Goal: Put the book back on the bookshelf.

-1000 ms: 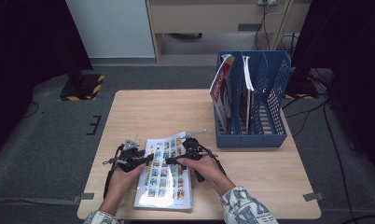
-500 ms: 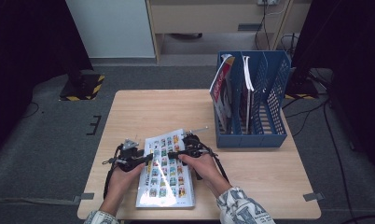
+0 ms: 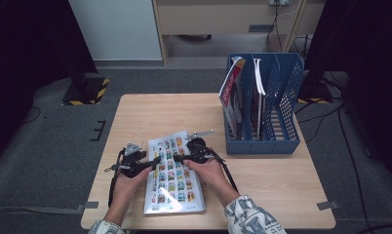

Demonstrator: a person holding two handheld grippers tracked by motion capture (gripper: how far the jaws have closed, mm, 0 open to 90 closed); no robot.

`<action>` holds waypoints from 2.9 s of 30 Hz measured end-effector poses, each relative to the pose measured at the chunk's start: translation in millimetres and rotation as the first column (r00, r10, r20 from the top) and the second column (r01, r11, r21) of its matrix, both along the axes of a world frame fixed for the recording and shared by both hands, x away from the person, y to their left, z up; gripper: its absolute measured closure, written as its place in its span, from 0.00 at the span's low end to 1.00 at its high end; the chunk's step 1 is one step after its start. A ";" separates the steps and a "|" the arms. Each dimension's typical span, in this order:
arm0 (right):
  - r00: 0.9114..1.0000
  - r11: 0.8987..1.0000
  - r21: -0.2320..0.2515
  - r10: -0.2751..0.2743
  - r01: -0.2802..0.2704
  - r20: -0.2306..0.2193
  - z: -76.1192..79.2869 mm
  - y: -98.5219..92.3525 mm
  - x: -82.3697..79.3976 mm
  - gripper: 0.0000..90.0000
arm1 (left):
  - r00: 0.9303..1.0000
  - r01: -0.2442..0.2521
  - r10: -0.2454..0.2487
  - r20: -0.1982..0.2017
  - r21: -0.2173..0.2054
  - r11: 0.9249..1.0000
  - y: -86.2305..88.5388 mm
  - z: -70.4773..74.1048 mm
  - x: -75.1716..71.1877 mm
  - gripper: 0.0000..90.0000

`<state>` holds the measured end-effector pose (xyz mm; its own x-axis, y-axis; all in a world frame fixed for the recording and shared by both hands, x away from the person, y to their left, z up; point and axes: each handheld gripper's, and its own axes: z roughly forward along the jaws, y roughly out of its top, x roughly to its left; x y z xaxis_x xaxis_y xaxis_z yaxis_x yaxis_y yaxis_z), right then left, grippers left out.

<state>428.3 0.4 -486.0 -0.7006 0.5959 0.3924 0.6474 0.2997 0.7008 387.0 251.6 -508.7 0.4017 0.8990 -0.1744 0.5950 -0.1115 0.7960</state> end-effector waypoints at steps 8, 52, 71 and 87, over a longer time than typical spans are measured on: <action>0.998 0.999 0.008 -0.042 0.042 0.045 4.4 -6.5 11.7 0.78 | 1.000 0.024 -0.024 0.019 -0.007 1.000 10.2 -1.4 8.6 0.25; 0.952 0.997 0.046 -0.072 0.061 0.298 31.3 -0.8 38.4 0.79 | 0.972 0.231 -0.233 -0.023 -0.066 0.971 2.1 -8.0 46.8 0.28; 0.945 0.997 0.070 -0.057 0.036 0.322 32.9 -0.2 34.1 0.79 | 0.972 0.206 -0.218 -0.087 -0.130 0.970 14.8 -3.7 44.4 0.63; 0.942 0.997 0.079 -0.031 0.005 0.335 35.0 -4.7 31.9 0.79 | 0.987 0.149 -0.153 -0.044 -0.072 0.986 8.8 4.9 33.7 0.78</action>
<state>460.2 -4.3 -451.0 -0.7889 0.5874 0.1807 0.3756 0.2281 0.8983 420.6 260.4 -503.9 0.5214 0.8140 -0.2559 0.6139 -0.1497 0.7750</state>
